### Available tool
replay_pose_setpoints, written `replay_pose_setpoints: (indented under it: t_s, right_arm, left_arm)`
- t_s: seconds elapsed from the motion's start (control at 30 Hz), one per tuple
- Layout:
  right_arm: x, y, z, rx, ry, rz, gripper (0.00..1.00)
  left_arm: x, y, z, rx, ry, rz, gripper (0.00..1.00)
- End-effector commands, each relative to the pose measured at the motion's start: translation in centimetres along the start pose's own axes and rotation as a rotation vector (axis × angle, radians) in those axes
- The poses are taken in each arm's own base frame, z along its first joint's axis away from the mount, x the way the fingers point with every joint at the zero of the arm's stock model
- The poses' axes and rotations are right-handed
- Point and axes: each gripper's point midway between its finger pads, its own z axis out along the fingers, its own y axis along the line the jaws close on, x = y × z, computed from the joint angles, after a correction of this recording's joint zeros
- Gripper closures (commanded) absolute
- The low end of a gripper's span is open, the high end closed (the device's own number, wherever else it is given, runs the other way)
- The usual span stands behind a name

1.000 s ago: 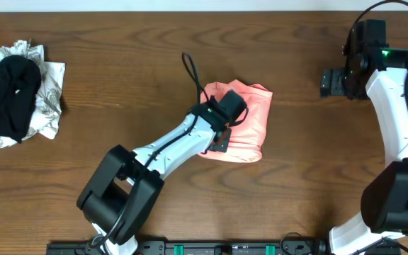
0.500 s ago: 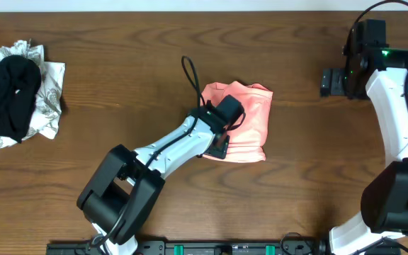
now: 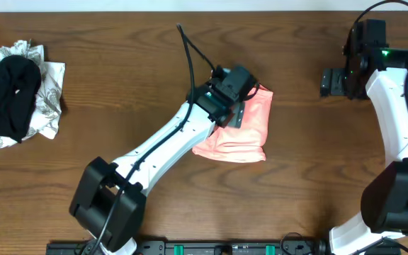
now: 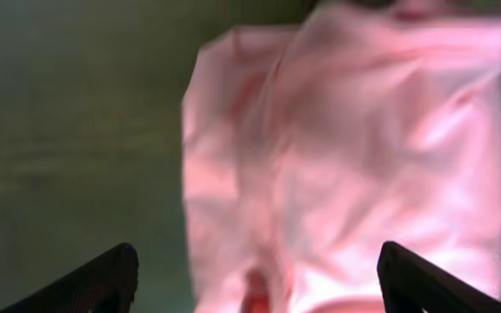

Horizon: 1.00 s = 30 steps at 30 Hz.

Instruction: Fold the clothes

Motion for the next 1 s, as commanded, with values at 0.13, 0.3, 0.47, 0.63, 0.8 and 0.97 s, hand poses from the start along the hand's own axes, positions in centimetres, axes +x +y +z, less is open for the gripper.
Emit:
replay_pose_setpoints:
  t_s: [0.13, 0.3, 0.47, 0.63, 0.8, 0.97]
  right_arm:
    - [0.2, -0.3, 0.2, 0.012, 0.007, 0.018, 0.01]
    - [0.2, -0.3, 0.2, 0.012, 0.007, 0.018, 0.01]
    - [0.2, -0.3, 0.2, 0.012, 0.007, 0.018, 0.01]
    - [0.2, -0.3, 0.2, 0.012, 0.007, 0.018, 0.01]
    - [0.2, -0.3, 0.2, 0.012, 0.007, 0.018, 0.01]
    - [0.2, -0.3, 0.2, 0.012, 0.007, 0.018, 0.01]
  left_arm:
    - [-2.2, -2.1, 4.2, 0.022, -0.089, -0.009, 0.12]
    - [-1.7, -3.1, 8.5, 0.019, -0.082, -0.007, 0.12]
    - [-0.1, -3.4, 11.8, 0.0, -0.041, 0.019, 0.12]
    - [-0.9, -3.7, 11.6, 0.009, -0.073, 0.123, 0.12]
    - [-4.8, -3.6, 6.9, 0.023, -0.193, 0.157, 0.12]
    - [-6.1, -2.6, 1.6, 0.042, -0.235, 0.102, 0.12]
